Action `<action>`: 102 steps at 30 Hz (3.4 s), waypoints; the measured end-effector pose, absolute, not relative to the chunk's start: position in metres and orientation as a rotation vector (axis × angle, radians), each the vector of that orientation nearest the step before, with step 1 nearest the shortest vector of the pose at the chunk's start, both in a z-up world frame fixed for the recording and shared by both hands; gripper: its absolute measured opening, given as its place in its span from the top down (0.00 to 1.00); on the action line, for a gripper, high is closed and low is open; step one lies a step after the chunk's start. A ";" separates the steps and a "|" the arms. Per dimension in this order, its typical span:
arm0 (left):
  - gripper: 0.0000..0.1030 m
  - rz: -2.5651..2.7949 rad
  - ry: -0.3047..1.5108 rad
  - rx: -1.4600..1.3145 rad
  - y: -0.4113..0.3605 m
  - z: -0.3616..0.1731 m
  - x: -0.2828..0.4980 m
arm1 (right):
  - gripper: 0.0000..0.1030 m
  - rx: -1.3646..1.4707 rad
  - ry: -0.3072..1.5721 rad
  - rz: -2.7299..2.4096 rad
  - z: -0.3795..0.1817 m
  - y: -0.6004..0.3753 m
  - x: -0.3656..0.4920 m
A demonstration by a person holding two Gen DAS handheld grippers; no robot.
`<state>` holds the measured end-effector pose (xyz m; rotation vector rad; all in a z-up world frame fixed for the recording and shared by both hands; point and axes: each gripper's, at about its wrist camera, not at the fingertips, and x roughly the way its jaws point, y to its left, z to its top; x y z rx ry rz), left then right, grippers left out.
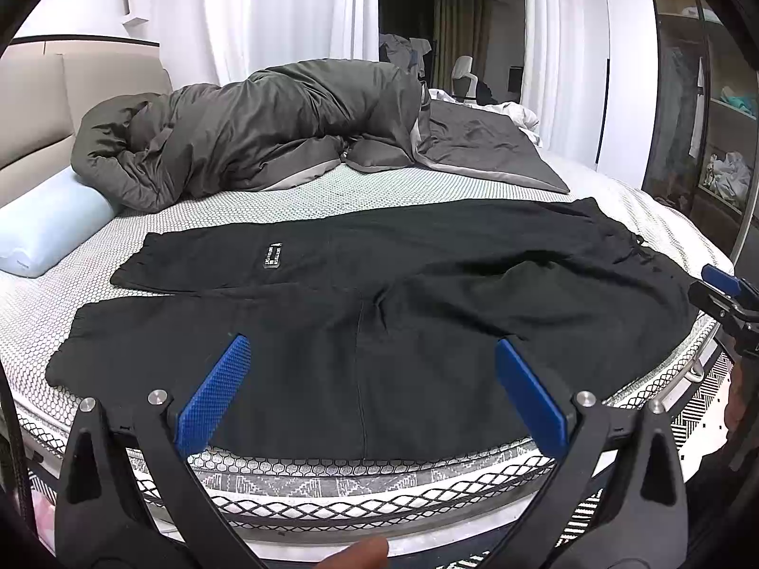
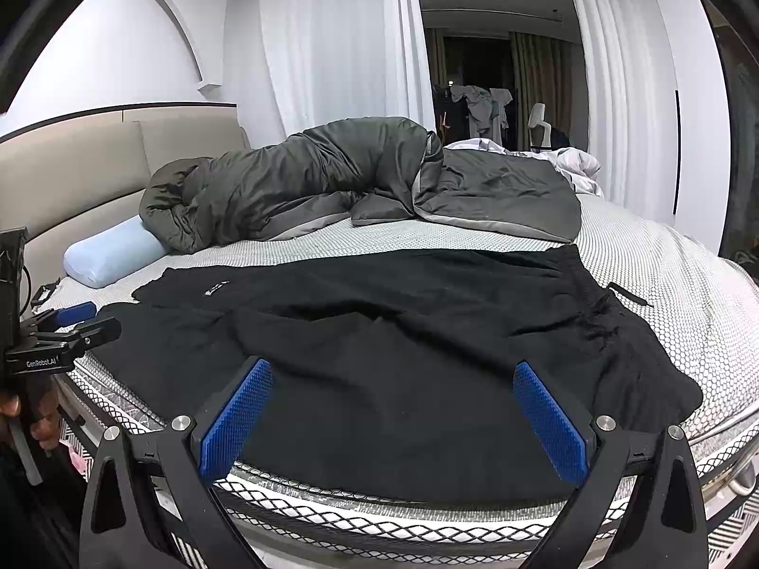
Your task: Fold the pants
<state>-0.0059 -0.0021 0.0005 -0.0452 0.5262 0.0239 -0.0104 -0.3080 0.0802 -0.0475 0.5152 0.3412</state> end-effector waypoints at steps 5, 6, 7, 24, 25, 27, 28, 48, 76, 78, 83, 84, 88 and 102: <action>0.01 0.024 0.526 -0.045 -0.002 0.001 -0.006 | 0.00 -0.050 0.515 0.341 0.080 -0.307 -0.010; 0.01 0.025 0.526 -0.044 -0.002 0.001 -0.006 | 0.00 -0.050 0.514 0.341 0.080 -0.307 -0.011; 0.01 0.025 0.527 -0.045 -0.002 0.001 -0.006 | 0.00 -0.052 0.513 0.340 0.080 -0.306 -0.011; 0.01 0.024 0.527 -0.044 -0.003 0.001 -0.006 | 0.00 -0.050 0.511 0.340 0.080 -0.307 -0.011; 0.01 0.024 0.526 -0.044 -0.003 0.001 -0.006 | 0.00 -0.051 0.512 0.340 0.080 -0.307 -0.010; 0.01 0.024 0.527 -0.044 -0.002 0.001 -0.006 | 0.00 -0.050 0.512 0.339 0.080 -0.307 -0.011; 0.01 0.025 0.527 -0.044 -0.002 0.001 -0.006 | 0.00 -0.049 0.513 0.339 0.080 -0.307 -0.010; 0.01 0.024 0.527 -0.045 -0.002 0.001 -0.006 | 0.00 -0.052 0.507 0.338 0.080 -0.308 -0.011; 0.01 0.023 0.526 -0.079 0.010 0.004 -0.009 | 0.00 -0.046 0.519 0.341 0.082 -0.311 -0.009; 0.01 0.032 0.525 -0.087 0.017 0.004 -0.008 | 0.00 -0.033 0.544 0.339 0.084 -0.315 -0.004; 0.01 0.125 0.532 -0.127 0.061 -0.003 -0.011 | 0.00 -0.091 0.642 0.304 0.091 -0.329 0.017; 0.01 0.155 0.543 -0.138 0.074 -0.006 -0.013 | 0.00 -0.103 0.656 0.308 0.094 -0.335 0.022; 0.01 0.253 0.571 -0.227 0.130 -0.016 -0.023 | 0.00 -0.175 0.657 0.276 0.098 -0.359 0.035; 0.30 0.300 0.681 -0.691 0.283 -0.070 -0.028 | 0.00 0.025 0.703 0.157 0.054 -0.414 0.051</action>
